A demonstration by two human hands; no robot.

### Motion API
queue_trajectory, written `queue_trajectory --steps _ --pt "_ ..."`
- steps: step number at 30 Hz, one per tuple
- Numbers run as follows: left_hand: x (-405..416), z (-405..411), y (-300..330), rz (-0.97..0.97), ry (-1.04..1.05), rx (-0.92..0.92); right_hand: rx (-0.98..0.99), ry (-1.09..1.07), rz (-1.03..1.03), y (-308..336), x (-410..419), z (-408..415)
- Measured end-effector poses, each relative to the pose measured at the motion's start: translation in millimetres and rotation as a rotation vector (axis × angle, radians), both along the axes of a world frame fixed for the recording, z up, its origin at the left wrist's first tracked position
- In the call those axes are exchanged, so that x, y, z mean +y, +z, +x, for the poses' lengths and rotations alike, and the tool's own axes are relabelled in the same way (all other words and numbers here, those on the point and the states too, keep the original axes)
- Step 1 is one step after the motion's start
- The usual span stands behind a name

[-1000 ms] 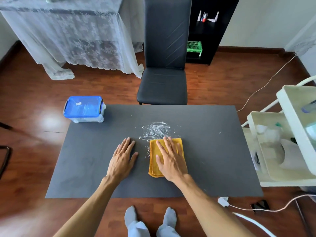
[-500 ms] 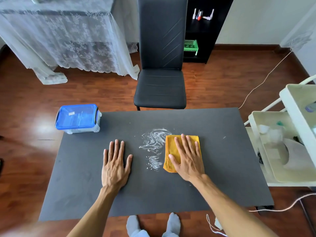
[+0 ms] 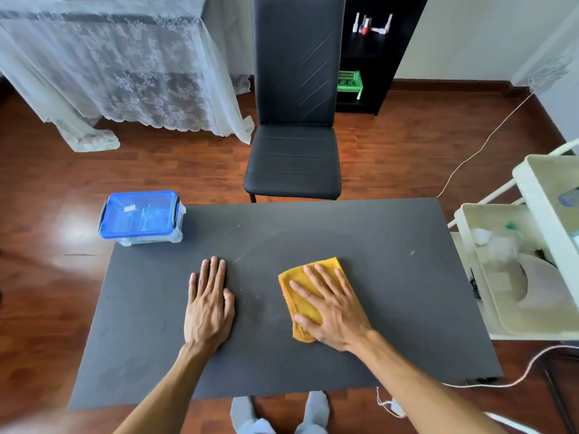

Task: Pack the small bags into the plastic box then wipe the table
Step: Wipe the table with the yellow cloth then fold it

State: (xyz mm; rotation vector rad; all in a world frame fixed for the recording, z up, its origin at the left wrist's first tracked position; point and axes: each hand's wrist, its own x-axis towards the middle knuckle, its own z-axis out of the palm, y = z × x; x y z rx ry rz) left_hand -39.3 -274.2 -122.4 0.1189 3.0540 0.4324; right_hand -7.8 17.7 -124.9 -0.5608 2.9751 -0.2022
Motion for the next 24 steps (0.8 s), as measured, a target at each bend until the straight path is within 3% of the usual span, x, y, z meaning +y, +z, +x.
queue_trajectory --steps 4,8,13,17,20,24 --pt "3.8 1.3 2.0 -0.015 0.016 -0.003 -0.063 -0.299 0.058 13.2 101.8 -16.8" --pt "6.3 0.5 2.4 0.022 0.026 0.002 -0.085 -0.479 0.093 11.9 81.1 -78.3" --pt "0.7 -1.9 1.1 0.160 0.047 0.045 -0.075 -0.216 0.018 8.4 -54.2 -133.6" --pt "-14.0 -8.3 4.8 0.267 0.084 0.057 -0.065 0.124 -0.020 -0.5 -112.5 -90.2" --pt "-34.8 -15.9 8.6 0.176 -0.022 0.049 -0.048 0.318 0.013 -1.7 -57.4 -57.2" --pt "-39.2 -15.8 11.9 0.108 -0.060 0.037 -0.092 0.118 0.120 14.9 75.1 -53.1"
